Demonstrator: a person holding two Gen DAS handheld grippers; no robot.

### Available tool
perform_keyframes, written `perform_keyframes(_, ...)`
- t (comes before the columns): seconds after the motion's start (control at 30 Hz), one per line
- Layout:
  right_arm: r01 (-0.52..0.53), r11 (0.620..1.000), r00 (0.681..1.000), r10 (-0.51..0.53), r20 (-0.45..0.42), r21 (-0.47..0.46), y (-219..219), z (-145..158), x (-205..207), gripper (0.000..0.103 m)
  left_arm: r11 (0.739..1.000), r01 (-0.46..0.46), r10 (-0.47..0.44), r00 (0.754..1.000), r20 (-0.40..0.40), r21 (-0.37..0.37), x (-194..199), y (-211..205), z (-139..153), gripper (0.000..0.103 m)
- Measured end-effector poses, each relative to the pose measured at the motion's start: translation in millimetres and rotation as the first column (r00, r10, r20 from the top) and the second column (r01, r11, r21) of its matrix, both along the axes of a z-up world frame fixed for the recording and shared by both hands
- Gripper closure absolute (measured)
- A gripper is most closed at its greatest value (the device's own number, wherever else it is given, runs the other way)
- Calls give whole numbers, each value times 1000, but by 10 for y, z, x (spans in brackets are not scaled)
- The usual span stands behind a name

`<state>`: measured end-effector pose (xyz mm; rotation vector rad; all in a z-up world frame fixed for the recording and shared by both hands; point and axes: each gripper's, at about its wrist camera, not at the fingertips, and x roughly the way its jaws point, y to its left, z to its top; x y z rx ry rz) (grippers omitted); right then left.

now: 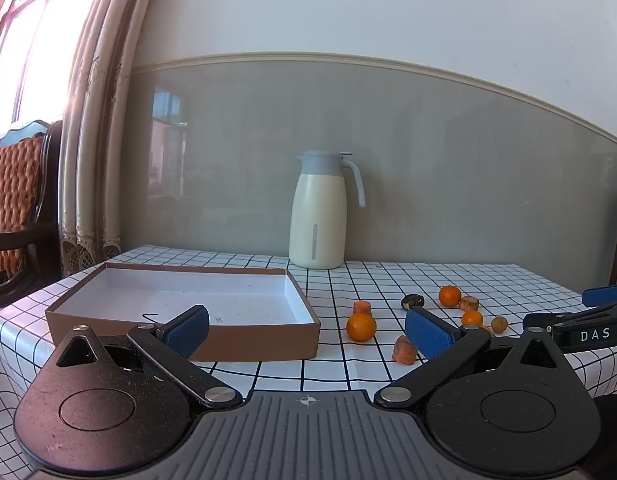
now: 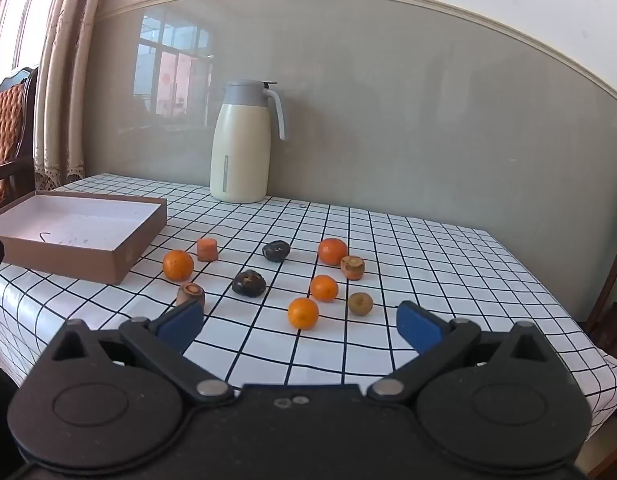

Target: Organize fruits

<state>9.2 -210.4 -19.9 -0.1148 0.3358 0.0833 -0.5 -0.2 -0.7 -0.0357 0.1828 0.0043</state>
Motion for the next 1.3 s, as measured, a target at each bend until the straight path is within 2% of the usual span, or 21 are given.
perform_keyframes(0.93,-4,1000,1000,5,-7,15,-30,-4,31,6,1000,-12,12,1000,3,-7,-18,23,21,0)
perform_keyframes(1.3,-13,1000,1000,14,-15,9,-22,-9,34,6,1000,-8,8,1000,0,12,-7,-15,25,0)
